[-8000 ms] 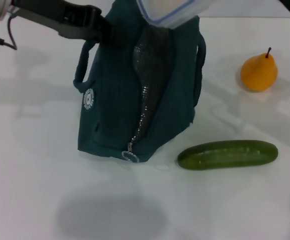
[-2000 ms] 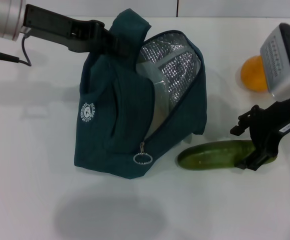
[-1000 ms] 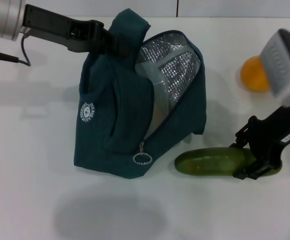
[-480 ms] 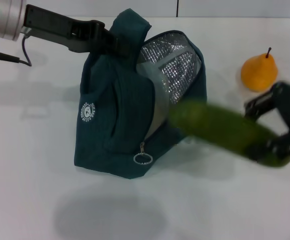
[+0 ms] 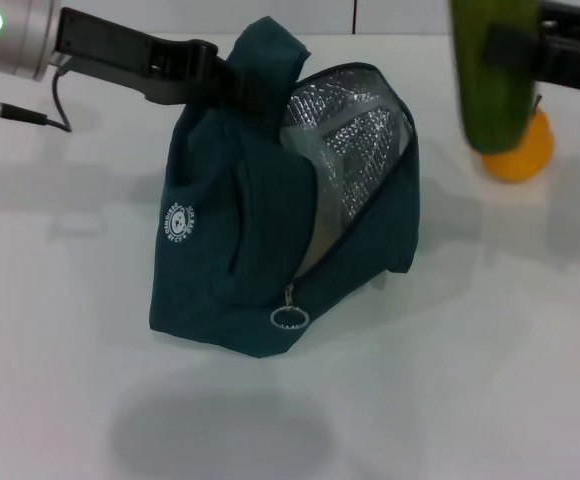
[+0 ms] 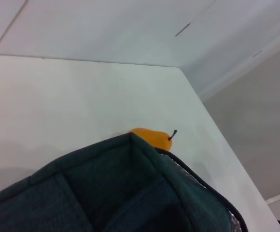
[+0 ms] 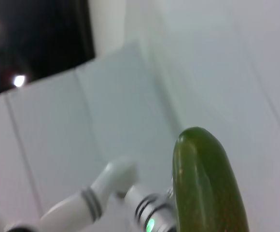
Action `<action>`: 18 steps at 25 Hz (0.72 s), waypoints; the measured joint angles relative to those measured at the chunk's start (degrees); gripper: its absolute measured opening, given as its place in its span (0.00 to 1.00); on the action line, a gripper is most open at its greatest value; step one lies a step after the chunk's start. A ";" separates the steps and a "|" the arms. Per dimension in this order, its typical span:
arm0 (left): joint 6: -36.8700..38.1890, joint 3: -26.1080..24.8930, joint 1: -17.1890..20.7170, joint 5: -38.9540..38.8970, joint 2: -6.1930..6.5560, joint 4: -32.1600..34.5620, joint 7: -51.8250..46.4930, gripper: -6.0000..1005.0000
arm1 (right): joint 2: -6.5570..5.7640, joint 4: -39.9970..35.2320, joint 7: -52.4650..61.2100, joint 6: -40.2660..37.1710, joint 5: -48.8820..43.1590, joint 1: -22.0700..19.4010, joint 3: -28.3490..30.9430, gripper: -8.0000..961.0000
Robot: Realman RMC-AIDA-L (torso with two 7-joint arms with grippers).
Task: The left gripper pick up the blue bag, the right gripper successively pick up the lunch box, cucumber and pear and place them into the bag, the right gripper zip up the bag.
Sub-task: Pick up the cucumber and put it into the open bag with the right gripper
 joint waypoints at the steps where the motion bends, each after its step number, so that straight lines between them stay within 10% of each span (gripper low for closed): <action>1: 0.01 0.02 -0.11 0.04 -0.17 0.01 -0.01 0.05 | 1.26 0.13 -1.01 1.09 0.97 -0.38 -0.06 0.62; 4: 0.04 0.08 -0.47 0.37 -0.34 0.05 -0.03 0.05 | 4.39 5.03 -5.70 5.50 3.32 0.18 -3.20 0.62; 18: -0.10 -0.08 -0.83 0.47 -0.47 -0.16 0.60 0.05 | 4.58 22.20 -25.04 15.58 8.07 3.74 -9.88 0.64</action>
